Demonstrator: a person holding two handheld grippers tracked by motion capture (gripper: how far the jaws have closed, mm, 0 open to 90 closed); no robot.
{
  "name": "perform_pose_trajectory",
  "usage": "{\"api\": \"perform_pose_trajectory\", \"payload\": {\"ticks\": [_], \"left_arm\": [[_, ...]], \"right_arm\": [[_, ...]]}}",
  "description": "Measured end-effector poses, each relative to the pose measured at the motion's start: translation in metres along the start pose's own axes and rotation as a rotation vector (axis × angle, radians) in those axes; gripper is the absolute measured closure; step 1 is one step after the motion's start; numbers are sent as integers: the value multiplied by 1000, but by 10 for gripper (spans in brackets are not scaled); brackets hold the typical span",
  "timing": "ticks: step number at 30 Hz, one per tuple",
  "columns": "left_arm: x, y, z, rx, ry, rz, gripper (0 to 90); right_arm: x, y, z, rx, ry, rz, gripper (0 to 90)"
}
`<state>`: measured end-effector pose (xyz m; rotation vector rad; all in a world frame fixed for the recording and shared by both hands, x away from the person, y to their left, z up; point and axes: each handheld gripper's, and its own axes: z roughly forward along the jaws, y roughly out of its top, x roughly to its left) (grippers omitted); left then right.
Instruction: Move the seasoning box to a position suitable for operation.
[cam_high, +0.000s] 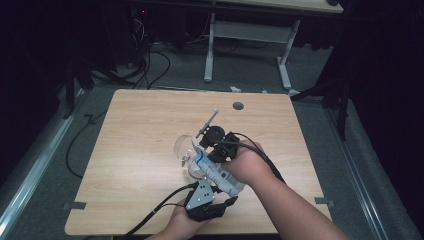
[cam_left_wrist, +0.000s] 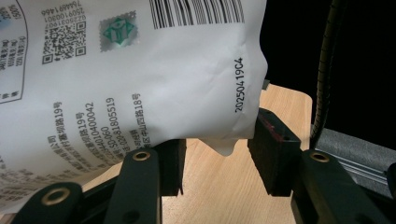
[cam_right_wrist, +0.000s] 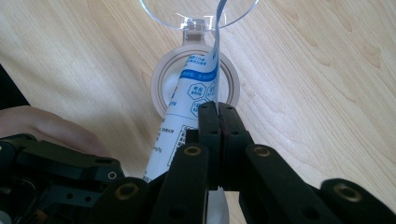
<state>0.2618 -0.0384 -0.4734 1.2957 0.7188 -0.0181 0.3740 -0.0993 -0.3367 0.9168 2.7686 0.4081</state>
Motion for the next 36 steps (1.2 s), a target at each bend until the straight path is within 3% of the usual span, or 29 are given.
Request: {"api": "perform_pose_trajectory", "payload": {"ticks": [36], "left_arm": [[3,0,0,-3,8,21,584]], "right_arm": [[0,2,0,2,-8,-1,900]]}}
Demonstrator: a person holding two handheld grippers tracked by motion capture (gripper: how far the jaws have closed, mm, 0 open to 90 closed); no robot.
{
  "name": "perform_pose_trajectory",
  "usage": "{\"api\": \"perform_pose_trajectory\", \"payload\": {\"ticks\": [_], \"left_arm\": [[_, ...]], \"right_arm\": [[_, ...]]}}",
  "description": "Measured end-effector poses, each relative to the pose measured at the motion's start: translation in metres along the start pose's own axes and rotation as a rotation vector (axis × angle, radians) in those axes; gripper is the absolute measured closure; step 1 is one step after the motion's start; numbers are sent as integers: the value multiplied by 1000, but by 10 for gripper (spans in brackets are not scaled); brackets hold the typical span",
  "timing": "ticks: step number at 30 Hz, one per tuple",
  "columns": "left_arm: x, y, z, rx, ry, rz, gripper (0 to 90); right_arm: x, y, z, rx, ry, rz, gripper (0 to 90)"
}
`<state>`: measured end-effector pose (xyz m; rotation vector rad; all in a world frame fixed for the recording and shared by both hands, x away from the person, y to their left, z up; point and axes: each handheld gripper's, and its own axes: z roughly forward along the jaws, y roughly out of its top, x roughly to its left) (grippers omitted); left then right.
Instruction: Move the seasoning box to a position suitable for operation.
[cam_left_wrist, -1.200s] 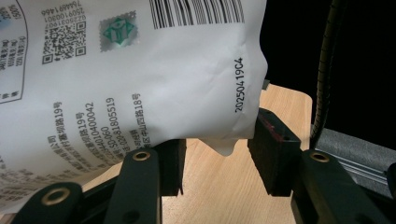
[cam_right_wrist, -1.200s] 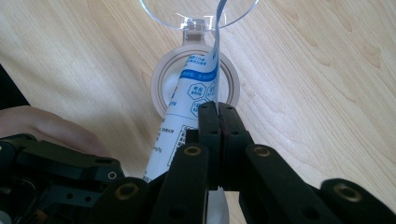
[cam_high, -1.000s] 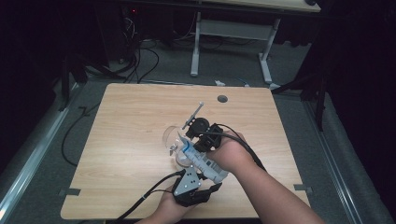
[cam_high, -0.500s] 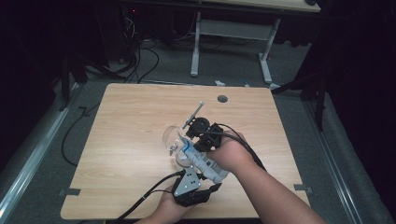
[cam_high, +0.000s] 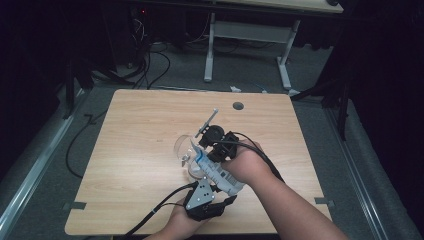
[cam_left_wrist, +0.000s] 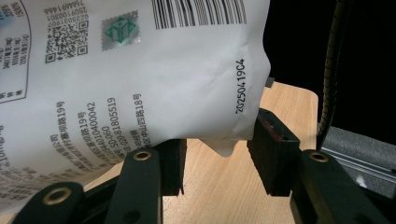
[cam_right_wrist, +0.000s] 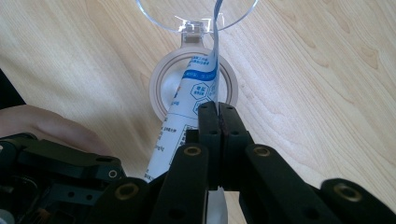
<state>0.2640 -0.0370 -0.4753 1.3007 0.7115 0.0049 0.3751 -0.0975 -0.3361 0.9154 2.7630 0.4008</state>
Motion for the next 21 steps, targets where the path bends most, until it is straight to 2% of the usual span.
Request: {"api": "perform_pose_trajectory", "payload": {"ticks": [21], "left_arm": [[0,3,-1,-11,0,-14,584]], "right_arm": [[2,4,2,-1,1,-4,900]]}}
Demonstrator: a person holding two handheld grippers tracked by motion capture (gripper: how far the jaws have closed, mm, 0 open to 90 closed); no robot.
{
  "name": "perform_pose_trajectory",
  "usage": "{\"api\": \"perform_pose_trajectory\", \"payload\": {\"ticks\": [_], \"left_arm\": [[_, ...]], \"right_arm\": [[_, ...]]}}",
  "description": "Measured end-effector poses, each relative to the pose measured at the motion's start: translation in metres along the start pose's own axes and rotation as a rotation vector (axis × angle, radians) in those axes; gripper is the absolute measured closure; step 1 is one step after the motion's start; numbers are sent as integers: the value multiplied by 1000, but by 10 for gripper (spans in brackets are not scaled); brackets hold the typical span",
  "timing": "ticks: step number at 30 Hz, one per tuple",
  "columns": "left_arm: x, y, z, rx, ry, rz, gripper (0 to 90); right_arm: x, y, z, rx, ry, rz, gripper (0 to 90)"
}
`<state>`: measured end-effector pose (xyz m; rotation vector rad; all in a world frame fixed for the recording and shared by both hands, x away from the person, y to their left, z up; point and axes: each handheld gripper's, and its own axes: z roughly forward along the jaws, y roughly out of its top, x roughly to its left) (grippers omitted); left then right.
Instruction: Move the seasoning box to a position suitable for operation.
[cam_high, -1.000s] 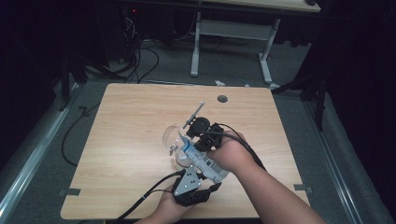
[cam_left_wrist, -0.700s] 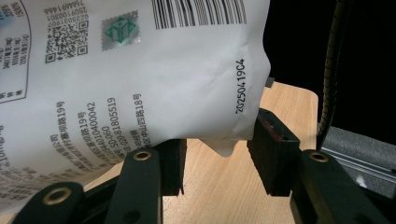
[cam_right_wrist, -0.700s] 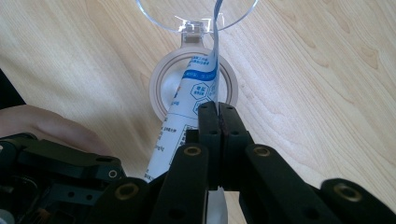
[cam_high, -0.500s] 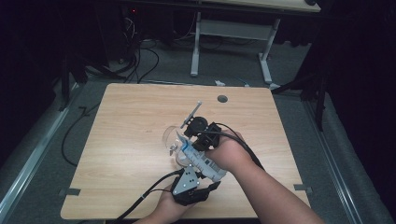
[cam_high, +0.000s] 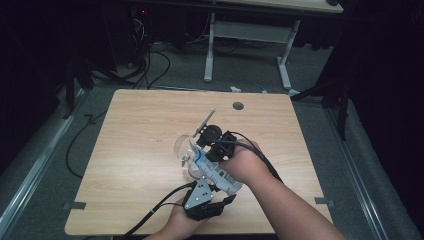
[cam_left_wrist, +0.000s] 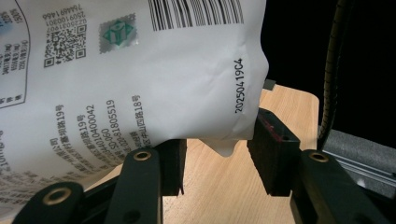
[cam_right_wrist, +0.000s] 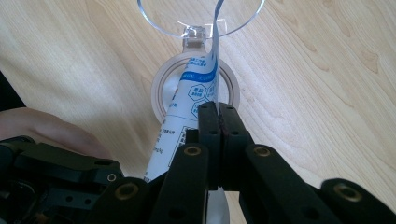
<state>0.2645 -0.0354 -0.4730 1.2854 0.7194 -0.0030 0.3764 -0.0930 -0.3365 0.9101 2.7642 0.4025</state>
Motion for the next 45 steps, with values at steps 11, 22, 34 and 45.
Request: {"api": "perform_pose_trajectory", "payload": {"ticks": [11,22,34,45], "left_arm": [[0,0,-1,3,-5,4,584],[-2,2,-1,1,-12,9,589],[-2,4,1,-5,-13,0,592],[-2,7,3,-14,-15,-21,592]], "right_arm": [[-1,-1,1,-3,3,-1,900],[-3,-3,-1,-5,3,7,900],[-6,-3,-3,-9,-2,15,900],[-6,-1,0,-2,-6,14,900]]}}
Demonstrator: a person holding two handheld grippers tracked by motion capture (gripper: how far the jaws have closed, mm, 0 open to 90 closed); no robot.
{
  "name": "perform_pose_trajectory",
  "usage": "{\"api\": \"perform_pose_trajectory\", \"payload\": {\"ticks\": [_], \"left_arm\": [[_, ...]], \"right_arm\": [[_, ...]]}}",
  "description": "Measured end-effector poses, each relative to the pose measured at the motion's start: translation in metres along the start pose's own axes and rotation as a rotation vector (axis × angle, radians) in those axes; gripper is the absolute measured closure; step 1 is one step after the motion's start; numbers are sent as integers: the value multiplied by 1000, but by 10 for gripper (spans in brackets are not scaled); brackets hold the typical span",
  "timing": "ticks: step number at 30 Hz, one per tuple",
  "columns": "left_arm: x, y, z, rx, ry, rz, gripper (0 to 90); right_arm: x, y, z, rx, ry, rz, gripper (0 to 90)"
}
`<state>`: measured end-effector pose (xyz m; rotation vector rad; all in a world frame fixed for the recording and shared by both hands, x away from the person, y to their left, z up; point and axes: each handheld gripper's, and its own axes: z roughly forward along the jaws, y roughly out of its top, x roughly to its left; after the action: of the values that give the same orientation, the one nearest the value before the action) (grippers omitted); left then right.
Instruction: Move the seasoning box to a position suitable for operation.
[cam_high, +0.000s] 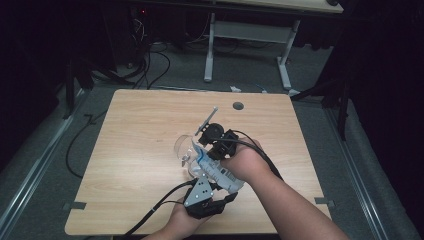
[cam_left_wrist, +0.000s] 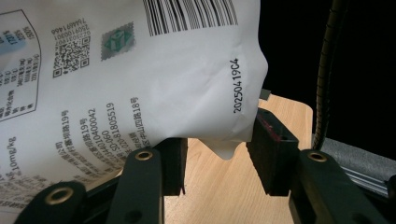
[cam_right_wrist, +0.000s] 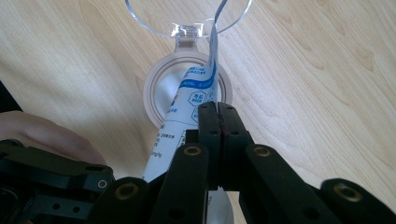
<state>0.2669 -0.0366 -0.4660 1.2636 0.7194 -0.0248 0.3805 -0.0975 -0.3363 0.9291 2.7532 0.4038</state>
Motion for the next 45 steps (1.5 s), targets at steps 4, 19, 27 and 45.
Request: {"api": "perform_pose_trajectory", "payload": {"ticks": [4,19,27,45], "left_arm": [[0,-1,0,1,-1,5,593],[0,2,-3,-3,-1,19,594],[0,2,-4,-9,-2,24,594],[-1,4,-5,-20,-5,26,597]], "right_arm": [[-1,0,0,-2,0,-2,900],[1,2,-1,-7,3,-9,900],[3,4,-1,-3,0,-13,900],[4,6,-1,-7,-1,-17,900]]}}
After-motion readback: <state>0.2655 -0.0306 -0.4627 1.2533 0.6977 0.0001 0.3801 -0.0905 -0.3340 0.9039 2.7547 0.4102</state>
